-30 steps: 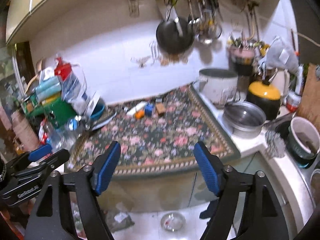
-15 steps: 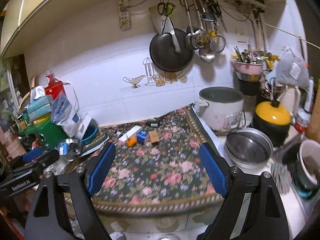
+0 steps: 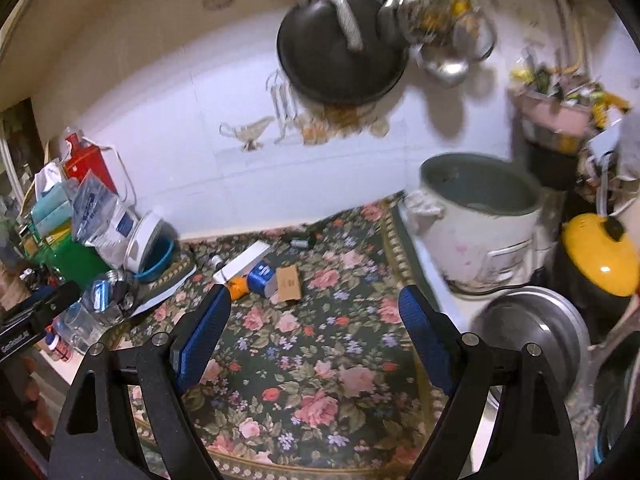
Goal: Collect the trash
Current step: 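Raise both tools back toward the counter, then grasp the kraft paper box with the right tool while the left tool grasps the orange peel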
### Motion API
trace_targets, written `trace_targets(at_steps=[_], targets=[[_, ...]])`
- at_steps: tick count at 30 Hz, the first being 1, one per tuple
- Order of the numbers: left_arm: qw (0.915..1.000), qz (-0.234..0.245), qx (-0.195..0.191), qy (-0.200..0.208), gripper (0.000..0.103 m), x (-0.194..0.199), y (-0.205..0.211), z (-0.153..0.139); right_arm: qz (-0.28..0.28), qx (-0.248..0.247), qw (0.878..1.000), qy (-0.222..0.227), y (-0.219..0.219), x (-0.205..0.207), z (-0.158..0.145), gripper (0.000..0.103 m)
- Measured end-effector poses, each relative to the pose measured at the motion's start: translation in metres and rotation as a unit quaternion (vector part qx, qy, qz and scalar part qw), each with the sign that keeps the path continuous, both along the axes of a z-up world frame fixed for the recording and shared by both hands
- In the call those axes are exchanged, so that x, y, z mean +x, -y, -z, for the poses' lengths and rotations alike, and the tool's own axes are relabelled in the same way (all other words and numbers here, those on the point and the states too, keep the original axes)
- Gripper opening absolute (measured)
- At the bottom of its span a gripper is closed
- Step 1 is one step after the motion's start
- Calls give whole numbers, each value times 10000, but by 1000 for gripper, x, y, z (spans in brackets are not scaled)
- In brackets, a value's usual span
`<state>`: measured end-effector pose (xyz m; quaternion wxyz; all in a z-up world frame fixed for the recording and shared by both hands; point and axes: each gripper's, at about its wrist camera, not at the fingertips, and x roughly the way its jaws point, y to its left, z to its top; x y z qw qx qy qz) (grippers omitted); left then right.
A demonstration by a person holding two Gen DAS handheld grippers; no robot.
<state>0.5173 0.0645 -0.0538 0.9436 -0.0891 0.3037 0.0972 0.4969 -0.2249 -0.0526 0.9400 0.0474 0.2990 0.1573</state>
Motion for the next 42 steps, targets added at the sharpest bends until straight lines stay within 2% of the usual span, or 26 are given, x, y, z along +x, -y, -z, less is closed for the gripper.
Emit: trace_targets(at_steps=[6, 10, 16, 20, 23, 29, 37, 42], targets=[[9984, -50, -83, -557, 89, 60, -30, 41, -221, -136, 9988, -408, -29, 48, 24, 84], [9954, 187, -261, -902, 89, 105, -52, 71, -307, -225, 9972, -649, -56, 75, 43, 84], [9889, 530, -321, -1352, 89, 158, -74, 108, -374, -294, 9905, -1294, -97, 135, 90, 84], [9823, 781, -229, -1688, 89, 193, -82, 141, -295, -239, 9845, -1710, -109, 172, 125, 84], [9768, 934, -319, -1902, 89, 215, -87, 167, -210, -331, 9802, -1943, -118, 195, 149, 83], [9663, 1181, -604, -2205, 85, 251, -92, 205, -182, -511, 9723, -2272, -129, 221, 182, 74], [9627, 1460, -810, -2129, 72, 282, -85, 219, -296, -571, 9681, -2423, -137, 226, 196, 40], [9607, 1429, -889, -2207, 57, 296, -81, 232, -247, -537, 9716, -2292, -135, 221, 193, 39]])
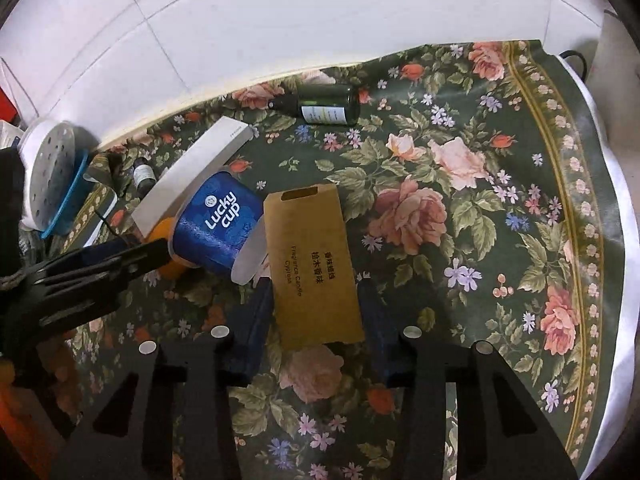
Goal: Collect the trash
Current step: 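Grasp the kraft paper box with the right tool while the left tool grasps the orange peel, then carry the paper box and orange peel down toward the white floor bin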
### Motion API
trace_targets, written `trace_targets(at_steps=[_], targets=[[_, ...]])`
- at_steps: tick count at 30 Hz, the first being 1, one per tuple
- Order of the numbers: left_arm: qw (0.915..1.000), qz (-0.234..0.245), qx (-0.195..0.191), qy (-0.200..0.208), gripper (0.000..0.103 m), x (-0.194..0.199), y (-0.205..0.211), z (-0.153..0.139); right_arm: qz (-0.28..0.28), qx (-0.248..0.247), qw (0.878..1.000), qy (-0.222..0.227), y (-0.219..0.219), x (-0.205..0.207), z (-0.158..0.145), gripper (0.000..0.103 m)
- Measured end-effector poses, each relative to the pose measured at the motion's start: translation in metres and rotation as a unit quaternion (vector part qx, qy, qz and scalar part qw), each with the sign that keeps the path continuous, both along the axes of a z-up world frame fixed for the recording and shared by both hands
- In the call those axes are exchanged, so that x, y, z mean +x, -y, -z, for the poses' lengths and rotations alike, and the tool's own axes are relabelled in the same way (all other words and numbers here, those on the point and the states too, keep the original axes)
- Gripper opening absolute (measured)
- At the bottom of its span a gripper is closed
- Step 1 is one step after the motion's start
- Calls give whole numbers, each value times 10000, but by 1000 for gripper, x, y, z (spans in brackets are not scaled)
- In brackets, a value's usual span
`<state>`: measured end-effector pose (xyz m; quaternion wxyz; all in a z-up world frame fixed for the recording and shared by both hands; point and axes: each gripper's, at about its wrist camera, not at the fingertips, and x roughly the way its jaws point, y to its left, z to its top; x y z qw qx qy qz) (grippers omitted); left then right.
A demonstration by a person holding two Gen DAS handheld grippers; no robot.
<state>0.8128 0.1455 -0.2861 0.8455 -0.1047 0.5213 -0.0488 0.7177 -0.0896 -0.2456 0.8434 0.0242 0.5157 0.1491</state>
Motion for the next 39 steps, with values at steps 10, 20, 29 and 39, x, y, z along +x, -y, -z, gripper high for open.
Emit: trace_targets(at_steps=[10, 20, 29, 39], targets=[[9998, 42, 16, 180, 31, -4, 14, -3, 308, 184, 9992, 147, 25, -20, -17, 37], [9974, -237, 400, 557, 30, -44, 19, -52, 299, 209, 9974, 622, 48, -46, -56, 37], [9921, -744, 442, 904, 30, -120, 46, -94, -100, 448, 9938, 1012, 77, -94, -93, 37], [9821, -1137, 577, 1387, 30, -229, 85, -143, -507, 500, 9877, 1395, 108, -164, -124, 37]])
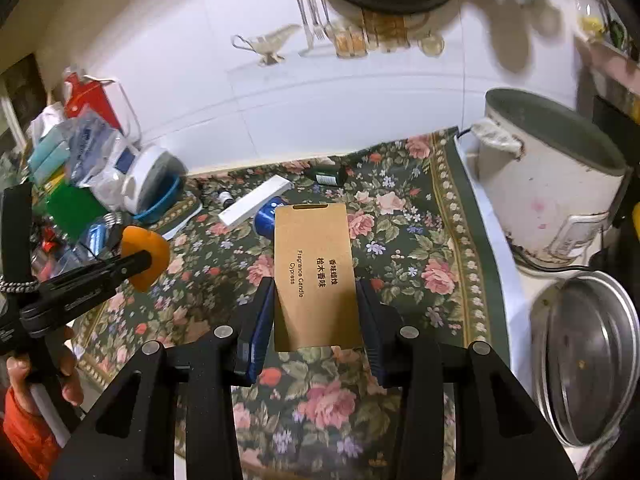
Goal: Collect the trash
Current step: 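Carry the paper box and orange peel down toward the white floor bin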
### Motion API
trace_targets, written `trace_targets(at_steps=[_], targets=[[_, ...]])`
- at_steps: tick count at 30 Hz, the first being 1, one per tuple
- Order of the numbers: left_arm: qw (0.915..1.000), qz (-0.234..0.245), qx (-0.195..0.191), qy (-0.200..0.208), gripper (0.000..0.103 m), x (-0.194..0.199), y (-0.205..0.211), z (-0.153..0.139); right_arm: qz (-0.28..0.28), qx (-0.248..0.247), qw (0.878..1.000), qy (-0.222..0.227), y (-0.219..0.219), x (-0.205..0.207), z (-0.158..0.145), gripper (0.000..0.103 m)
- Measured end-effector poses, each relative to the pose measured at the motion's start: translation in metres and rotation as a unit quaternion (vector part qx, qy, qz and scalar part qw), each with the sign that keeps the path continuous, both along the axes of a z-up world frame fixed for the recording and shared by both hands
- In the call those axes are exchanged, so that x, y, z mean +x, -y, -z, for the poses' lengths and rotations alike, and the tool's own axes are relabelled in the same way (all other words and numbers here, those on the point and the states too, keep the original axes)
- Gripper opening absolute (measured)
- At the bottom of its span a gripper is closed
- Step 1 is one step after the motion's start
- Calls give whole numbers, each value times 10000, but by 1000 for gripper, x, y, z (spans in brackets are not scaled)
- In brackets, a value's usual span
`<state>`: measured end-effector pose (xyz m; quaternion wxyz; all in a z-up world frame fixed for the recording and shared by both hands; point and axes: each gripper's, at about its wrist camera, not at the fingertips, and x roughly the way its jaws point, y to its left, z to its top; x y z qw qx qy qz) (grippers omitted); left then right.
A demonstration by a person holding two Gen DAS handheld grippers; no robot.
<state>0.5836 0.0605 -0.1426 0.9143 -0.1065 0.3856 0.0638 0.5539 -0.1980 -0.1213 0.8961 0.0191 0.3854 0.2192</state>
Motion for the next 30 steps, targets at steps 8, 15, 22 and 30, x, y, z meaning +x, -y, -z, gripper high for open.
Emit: trace_targets(at_steps=[8, 15, 22, 30], targets=[[9993, 123, -5, 355, 30, -66, 7, -31, 18, 122, 9995, 287, -1, -54, -24, 37], [9981, 462, -64, 406, 30, -120, -3, -26, 274, 127, 9989, 346, -15, -110, -27, 37], [9959, 858, 99, 285, 30, -205, -21, -12, 646, 204, 9975, 219, -49, -188, -13, 37], [9924, 1183, 266, 219, 30, -292, -39, -13, 814, 332, 9961, 67, -79, -271, -2, 37]])
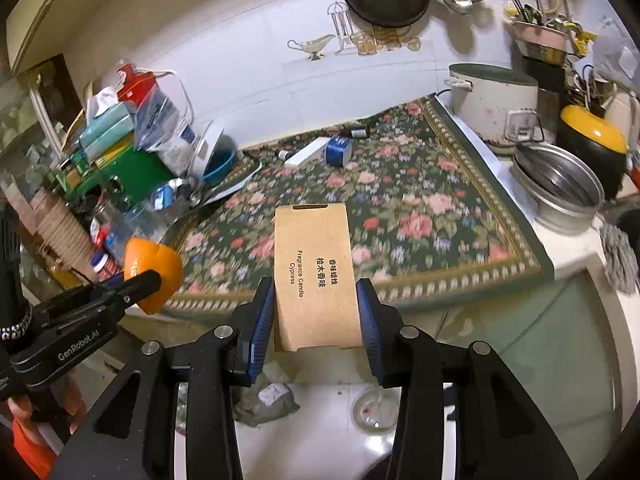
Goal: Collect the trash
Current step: 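Carry the paper box and orange peel down toward the white floor bin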
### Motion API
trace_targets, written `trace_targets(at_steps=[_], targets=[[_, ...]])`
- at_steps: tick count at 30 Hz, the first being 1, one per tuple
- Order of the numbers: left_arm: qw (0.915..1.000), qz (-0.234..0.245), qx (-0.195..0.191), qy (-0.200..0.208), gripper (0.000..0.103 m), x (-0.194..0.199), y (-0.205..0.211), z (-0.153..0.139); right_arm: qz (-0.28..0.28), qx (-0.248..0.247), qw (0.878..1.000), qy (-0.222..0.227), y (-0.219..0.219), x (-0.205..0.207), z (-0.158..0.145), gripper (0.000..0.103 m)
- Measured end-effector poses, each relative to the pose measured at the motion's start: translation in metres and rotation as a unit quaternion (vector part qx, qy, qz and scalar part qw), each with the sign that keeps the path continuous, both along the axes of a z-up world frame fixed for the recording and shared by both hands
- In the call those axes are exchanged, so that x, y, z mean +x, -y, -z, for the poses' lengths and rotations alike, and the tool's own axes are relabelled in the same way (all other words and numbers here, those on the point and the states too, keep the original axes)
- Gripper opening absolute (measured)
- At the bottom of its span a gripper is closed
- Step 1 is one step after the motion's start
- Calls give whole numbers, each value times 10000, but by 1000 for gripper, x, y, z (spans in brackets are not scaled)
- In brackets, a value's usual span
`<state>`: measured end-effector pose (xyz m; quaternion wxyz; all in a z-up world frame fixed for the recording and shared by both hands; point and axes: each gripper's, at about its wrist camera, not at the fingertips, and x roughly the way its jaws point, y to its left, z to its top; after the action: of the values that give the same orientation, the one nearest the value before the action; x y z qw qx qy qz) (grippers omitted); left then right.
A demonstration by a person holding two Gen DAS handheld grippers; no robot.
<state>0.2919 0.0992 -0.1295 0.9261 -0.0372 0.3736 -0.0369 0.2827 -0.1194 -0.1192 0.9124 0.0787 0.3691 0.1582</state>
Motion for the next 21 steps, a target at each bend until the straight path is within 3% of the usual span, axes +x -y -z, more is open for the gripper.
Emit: trace_targets(at_steps=[6, 11, 16, 21], targets=[[9998, 156, -53, -150, 30, -29, 6, 7, 40, -108, 9998, -162, -6, -30, 3, 37], [9986, 192, -177, -452, 30, -33, 19, 36, 26, -239, 9990, -379, -2, -39, 23, 37], [9964, 58, -118, -833, 30, -32, 39, 87, 18, -364, 9965, -754, 14, -41, 68, 37], [9921, -106, -293, -1216, 30, -32, 60, 151, -91, -509, 9928, -1080, 34, -42, 117, 37]])
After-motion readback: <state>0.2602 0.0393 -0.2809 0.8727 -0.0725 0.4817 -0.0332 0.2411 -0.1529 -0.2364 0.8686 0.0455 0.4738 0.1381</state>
